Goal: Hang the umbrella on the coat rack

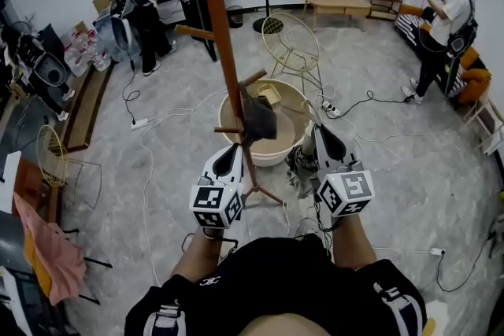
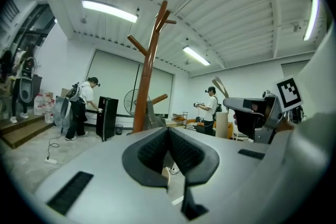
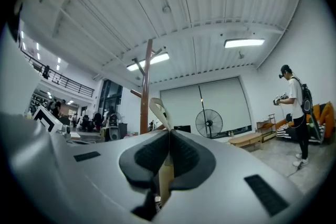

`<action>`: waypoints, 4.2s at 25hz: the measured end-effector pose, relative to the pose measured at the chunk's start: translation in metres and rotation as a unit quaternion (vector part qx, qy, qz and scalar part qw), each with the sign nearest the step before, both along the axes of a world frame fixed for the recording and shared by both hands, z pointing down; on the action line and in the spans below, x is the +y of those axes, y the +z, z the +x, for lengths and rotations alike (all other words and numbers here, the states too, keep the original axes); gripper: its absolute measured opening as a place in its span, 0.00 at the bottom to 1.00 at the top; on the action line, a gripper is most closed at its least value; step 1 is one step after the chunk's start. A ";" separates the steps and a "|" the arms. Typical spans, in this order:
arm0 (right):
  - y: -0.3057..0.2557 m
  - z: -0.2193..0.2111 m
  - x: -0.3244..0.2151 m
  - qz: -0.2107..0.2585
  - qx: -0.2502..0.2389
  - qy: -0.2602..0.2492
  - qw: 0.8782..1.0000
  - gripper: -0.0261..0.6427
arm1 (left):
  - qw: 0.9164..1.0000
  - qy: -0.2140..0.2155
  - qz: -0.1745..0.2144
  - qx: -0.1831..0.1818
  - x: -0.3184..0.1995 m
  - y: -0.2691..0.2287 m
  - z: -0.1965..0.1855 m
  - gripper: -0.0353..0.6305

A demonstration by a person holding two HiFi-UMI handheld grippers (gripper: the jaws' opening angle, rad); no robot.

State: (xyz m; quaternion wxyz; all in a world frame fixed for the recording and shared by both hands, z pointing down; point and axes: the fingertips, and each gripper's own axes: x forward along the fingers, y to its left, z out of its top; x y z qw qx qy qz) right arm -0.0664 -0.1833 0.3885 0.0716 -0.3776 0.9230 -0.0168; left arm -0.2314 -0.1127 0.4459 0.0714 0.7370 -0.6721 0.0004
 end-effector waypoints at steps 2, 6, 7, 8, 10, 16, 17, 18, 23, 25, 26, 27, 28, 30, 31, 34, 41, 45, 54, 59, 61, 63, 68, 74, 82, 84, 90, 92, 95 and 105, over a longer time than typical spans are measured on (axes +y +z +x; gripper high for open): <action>-0.004 0.011 -0.038 0.002 0.001 -0.029 1.000 0.06 | 1.000 -0.013 0.004 -0.006 -0.030 -0.008 0.021 0.08; -0.018 0.019 -0.096 0.015 0.000 -0.074 0.997 0.06 | 0.998 -0.056 0.009 -0.023 -0.071 -0.025 0.040 0.08; -0.022 0.019 -0.110 0.019 -0.001 -0.085 0.996 0.06 | 0.997 -0.069 0.010 -0.022 -0.080 -0.027 0.042 0.08; -0.025 0.019 -0.124 0.024 -0.003 -0.095 0.995 0.06 | 0.996 -0.084 0.011 -0.022 -0.087 -0.028 0.043 0.08; -0.032 0.018 -0.151 0.035 -0.009 -0.115 0.993 0.06 | 0.993 -0.116 0.013 -0.021 -0.100 -0.030 0.042 0.08; -0.070 0.001 -0.197 0.085 -0.026 -0.178 0.980 0.06 | 0.979 -0.201 0.017 -0.030 -0.105 -0.028 0.035 0.08; -0.080 0.000 -0.206 0.098 -0.030 -0.189 0.977 0.06 | 0.976 -0.215 0.019 -0.030 -0.108 -0.030 0.036 0.08; -0.090 0.000 -0.214 0.112 -0.034 -0.198 0.973 0.07 | 0.973 -0.228 0.020 -0.029 -0.111 -0.031 0.038 0.08; -0.148 -0.015 -0.233 0.155 -0.056 -0.241 0.957 0.06 | 0.961 -0.274 0.012 -0.020 -0.109 -0.021 0.043 0.08; -0.173 -0.023 -0.235 0.170 -0.068 -0.253 0.950 0.06 | 0.958 -0.284 0.010 -0.024 -0.105 -0.021 0.044 0.08; -0.185 -0.026 -0.235 0.176 -0.073 -0.258 0.947 0.06 | 0.956 -0.291 0.012 -0.025 -0.101 -0.022 0.045 0.08; -0.197 -0.029 -0.234 0.180 -0.078 -0.265 0.944 0.06 | 0.954 -0.298 0.014 -0.024 -0.096 -0.023 0.044 0.08; -0.209 -0.033 -0.233 0.183 -0.083 -0.272 0.941 0.06 | 0.952 -0.306 0.017 -0.022 -0.091 -0.025 0.044 0.08; -0.234 -0.038 -0.229 0.195 -0.088 -0.283 0.935 0.06 | 0.949 -0.315 0.019 -0.018 -0.084 -0.028 0.043 0.08; -0.245 -0.041 -0.226 0.204 -0.088 -0.287 0.932 0.06 | 0.948 -0.317 0.020 -0.020 -0.081 -0.029 0.044 0.08; -0.275 -0.042 -0.218 0.223 -0.092 -0.298 0.924 0.06 | 0.945 -0.325 0.025 -0.033 -0.070 -0.032 0.047 0.08; -0.341 -0.073 -0.203 0.263 -0.086 -0.297 0.914 0.07 | 0.936 -0.350 0.028 -0.031 -0.039 -0.042 0.027 0.08; -0.360 -0.088 -0.197 0.309 -0.058 -0.264 0.912 0.07 | 0.932 -0.360 0.028 -0.033 -0.025 -0.045 0.024 0.08; -0.365 -0.108 -0.175 0.343 -0.034 -0.258 0.903 0.06 | 0.925 -0.377 0.025 -0.038 -0.004 -0.039 0.015 0.08; -0.354 -0.133 -0.168 0.340 -0.012 -0.273 0.900 0.07 | 0.925 -0.377 0.023 -0.037 -0.002 -0.034 0.006 0.08; -0.350 -0.139 -0.164 0.342 -0.005 -0.278 0.897 0.07 | 0.925 -0.378 0.022 -0.034 -0.001 -0.032 0.004 0.08; -0.346 -0.140 -0.159 0.347 -0.001 -0.279 0.895 0.07 | 0.926 -0.377 0.020 -0.032 0.000 -0.028 0.003 0.08; -0.337 -0.151 -0.149 0.351 0.016 -0.285 0.892 0.07 | 0.927 -0.373 0.017 -0.028 0.002 -0.028 -0.006 0.08; -0.320 -0.173 -0.142 0.344 0.046 -0.309 0.886 0.07 | 0.930 -0.365 0.015 -0.032 -0.005 -0.036 -0.021 0.08; -0.288 -0.185 -0.115 0.313 0.046 -0.392 0.864 0.12 | 0.936 -0.349 0.023 -0.031 -0.018 -0.032 -0.037 0.08; -0.291 -0.179 -0.113 0.286 0.019 -0.426 0.858 0.16 | 0.939 -0.343 0.022 -0.030 -0.025 -0.032 -0.036 0.08; -0.283 -0.139 -0.147 0.203 -0.093 -0.443 0.868 0.11 | 0.940 -0.340 0.032 -0.031 -0.042 -0.027 -0.039 0.08; -0.255 -0.133 -0.162 0.189 -0.087 -0.407 0.889 0.06 | 0.939 -0.341 0.040 -0.033 -0.046 -0.030 -0.044 0.08; -0.197 -0.127 -0.180 0.157 -0.064 -0.353 0.920 0.06 | 0.942 -0.331 0.038 -0.032 -0.055 -0.033 -0.047 0.08; -0.042 -0.119 -0.190 0.089 0.009 -0.270 0.959 0.06 | 0.953 -0.299 0.032 -0.033 -0.087 -0.025 -0.049 0.08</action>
